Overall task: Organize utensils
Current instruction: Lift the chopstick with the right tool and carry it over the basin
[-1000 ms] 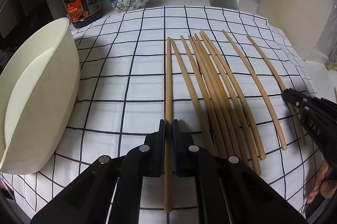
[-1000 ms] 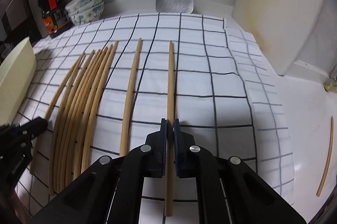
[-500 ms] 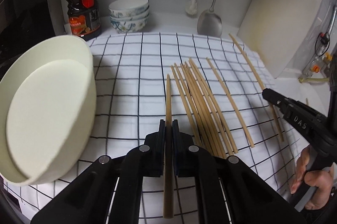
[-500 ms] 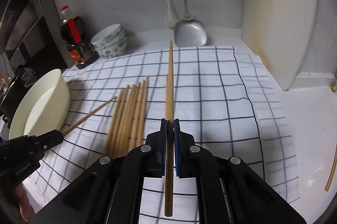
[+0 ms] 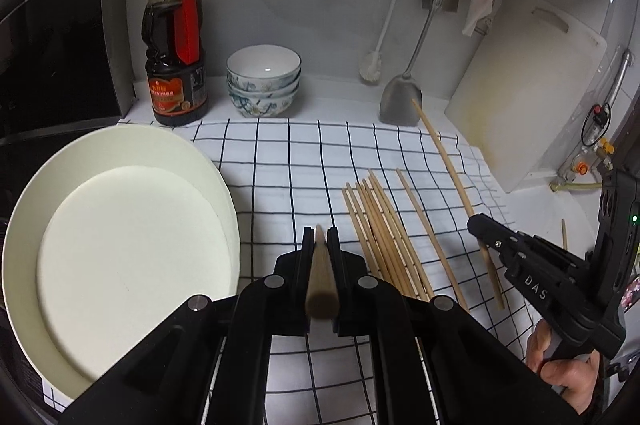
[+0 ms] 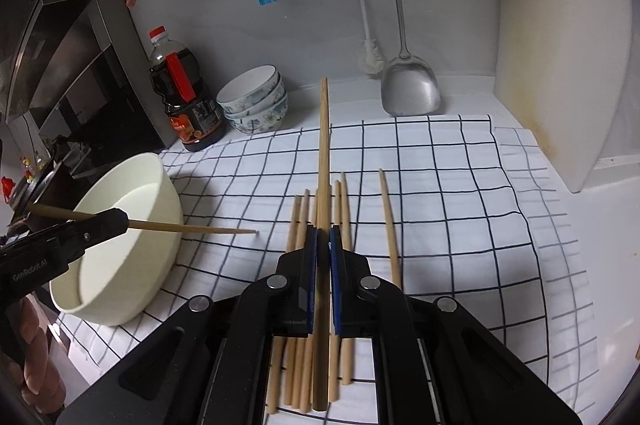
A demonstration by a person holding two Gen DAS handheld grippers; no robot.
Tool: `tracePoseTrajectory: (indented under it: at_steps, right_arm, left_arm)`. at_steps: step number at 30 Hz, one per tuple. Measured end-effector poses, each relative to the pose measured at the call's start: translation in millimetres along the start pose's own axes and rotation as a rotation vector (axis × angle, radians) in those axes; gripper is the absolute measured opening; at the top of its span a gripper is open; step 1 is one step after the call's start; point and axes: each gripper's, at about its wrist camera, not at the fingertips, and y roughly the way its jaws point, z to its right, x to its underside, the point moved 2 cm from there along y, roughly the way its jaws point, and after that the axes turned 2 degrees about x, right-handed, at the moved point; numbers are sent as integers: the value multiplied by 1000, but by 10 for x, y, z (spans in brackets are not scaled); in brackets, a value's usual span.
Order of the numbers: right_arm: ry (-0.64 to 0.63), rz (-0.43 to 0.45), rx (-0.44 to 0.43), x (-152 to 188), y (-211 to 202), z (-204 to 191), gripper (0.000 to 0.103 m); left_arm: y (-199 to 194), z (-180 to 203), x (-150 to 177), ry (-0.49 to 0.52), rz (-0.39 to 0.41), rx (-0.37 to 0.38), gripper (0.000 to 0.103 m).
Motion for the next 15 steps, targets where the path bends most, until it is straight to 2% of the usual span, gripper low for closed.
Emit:
tracePoseTrajectory:
  at_steps: [9, 15]
  right_arm:
    - [-14, 19, -41, -160, -61, -320, 6]
    - [-43, 37, -90, -270, -129, -717, 6]
  left_arm:
    - [-220, -212, -180, -29, 42, 31, 7]
    - [-599, -487, -307, -50, 106, 24, 7]
